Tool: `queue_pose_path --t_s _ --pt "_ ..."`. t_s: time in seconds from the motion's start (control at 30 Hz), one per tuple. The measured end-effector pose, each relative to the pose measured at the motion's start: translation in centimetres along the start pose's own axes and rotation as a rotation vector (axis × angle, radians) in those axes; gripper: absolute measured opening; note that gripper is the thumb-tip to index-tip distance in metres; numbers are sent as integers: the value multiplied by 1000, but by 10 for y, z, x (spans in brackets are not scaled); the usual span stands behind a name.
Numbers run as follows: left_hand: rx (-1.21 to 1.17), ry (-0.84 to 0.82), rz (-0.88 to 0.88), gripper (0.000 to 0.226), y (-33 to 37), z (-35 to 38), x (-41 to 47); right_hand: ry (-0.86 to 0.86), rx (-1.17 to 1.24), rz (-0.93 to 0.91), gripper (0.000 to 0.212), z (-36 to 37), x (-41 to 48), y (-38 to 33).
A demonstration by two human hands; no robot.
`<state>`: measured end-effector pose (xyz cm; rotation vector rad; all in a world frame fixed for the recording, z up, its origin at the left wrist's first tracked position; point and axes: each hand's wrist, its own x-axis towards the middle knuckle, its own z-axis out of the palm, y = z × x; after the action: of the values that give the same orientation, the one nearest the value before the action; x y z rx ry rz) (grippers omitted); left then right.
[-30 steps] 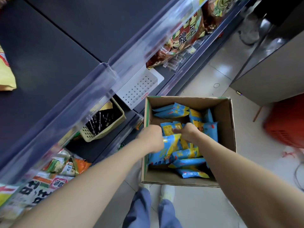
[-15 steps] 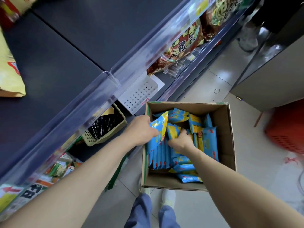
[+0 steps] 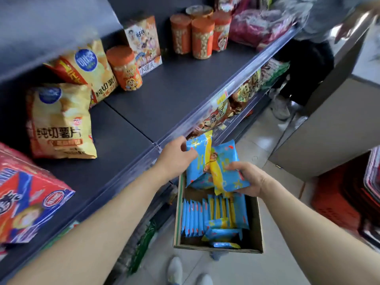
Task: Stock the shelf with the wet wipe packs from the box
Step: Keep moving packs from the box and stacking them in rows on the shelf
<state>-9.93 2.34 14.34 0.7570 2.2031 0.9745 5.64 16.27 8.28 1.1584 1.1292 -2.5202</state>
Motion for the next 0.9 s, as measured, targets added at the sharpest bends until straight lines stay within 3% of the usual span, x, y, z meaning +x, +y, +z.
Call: queue_pose_path --t_s 0.13,0.27,0.33,0.47,0.63,0.77,0.9 --pt "-196 140 92 26 53 -42 -31 -51 -153 -130 23 37 -51 -53" --pt "-237 333 200 5 100 -94 -67 -170 -316 -285 24 95 -102 -101" --pt "-225 432 238 9 118 -124 -88 -241 -388 -369 18 129 -124 -120" --pt "-213 628 228 11 136 -185 -133 -357 -492 -494 34 200 -154 -148" --pt "-336 748 144 8 135 -273 -201 -423 -628 -665 41 307 -178 -168" --pt "-366 795 166 28 111 -341 -264 -470 -724 -802 39 408 -178 -158" --pt "-145 917 120 54 64 -406 -331 -523 -892 -963 30 511 -174 -128"
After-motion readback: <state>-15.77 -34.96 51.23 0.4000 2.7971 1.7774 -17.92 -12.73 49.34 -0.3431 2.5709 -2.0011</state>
